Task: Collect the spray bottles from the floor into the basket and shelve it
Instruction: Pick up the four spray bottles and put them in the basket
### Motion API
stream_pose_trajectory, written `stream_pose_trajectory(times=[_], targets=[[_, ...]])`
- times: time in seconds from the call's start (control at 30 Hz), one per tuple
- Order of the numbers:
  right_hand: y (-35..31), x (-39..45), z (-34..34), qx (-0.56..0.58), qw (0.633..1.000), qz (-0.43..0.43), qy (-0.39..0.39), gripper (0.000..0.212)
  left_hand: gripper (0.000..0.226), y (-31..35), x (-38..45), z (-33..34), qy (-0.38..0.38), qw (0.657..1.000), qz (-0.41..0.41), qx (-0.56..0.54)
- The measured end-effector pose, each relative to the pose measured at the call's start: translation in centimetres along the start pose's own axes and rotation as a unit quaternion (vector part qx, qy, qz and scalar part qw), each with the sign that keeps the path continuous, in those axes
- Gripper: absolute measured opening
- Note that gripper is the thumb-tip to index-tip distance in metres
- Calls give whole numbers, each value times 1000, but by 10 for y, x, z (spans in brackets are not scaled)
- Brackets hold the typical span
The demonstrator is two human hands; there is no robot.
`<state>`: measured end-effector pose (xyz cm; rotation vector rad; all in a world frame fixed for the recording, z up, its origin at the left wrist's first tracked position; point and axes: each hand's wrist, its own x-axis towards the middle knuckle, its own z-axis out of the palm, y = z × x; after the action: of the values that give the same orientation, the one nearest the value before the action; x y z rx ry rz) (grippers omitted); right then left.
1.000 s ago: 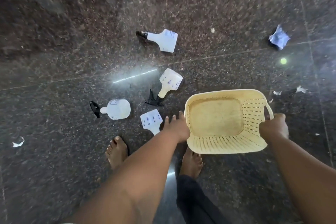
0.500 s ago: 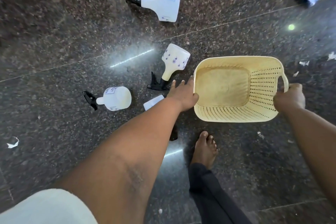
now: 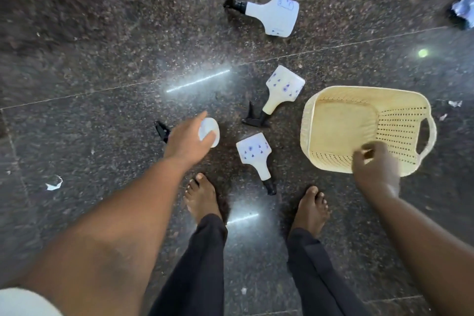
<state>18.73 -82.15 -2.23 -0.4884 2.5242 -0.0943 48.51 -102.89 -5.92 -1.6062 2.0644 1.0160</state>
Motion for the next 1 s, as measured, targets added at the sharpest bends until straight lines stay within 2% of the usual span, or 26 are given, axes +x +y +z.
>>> stream_pose_trajectory(times=[0.1, 0.17, 0.23, 0.3, 0.37, 0.43, 0.5, 0.67, 0.77, 0.87, 1.0], targets=[[-21, -49, 35, -12, 988, -68, -137, 13, 88, -55, -2, -4, -67, 986, -34, 147], [-29, -66, 66, -46, 966, -73, -243, 14, 100, -82, 2, 2, -107, 968, -60, 217], [-32, -71, 95, -86, 943, -49, -318, 29, 102, -95, 9, 7, -115, 961, -73, 239], [-34, -70, 122, -124, 930, -23, -345, 55, 100, -102, 17, 16, -116, 959, -78, 245], [-36, -68, 144, -150, 926, -6, -345, 72, 98, -107, 26, 26, -116, 957, -89, 251], [-36, -65, 162, -181, 923, 2, -340, 77, 92, -109, 33, 34, -108, 958, -100, 247], [-37, -62, 176, -184, 927, 1, -328, 69, 85, -113, 41, 39, -95, 960, -101, 242], [-44, -50, 192, -167, 934, -58, -312, 31, 64, -125, 65, 49, -62, 959, -75, 265], [-45, -49, 188, -143, 946, -55, -287, 26, 45, -122, 71, 53, -34, 958, -44, 281], [-46, -58, 174, -126, 959, -83, -242, 21, 39, -114, 60, 50, -41, 957, -8, 287], [-53, -77, 146, -94, 971, -141, -169, 14, 40, -88, 26, 38, -94, 972, -62, 207]])
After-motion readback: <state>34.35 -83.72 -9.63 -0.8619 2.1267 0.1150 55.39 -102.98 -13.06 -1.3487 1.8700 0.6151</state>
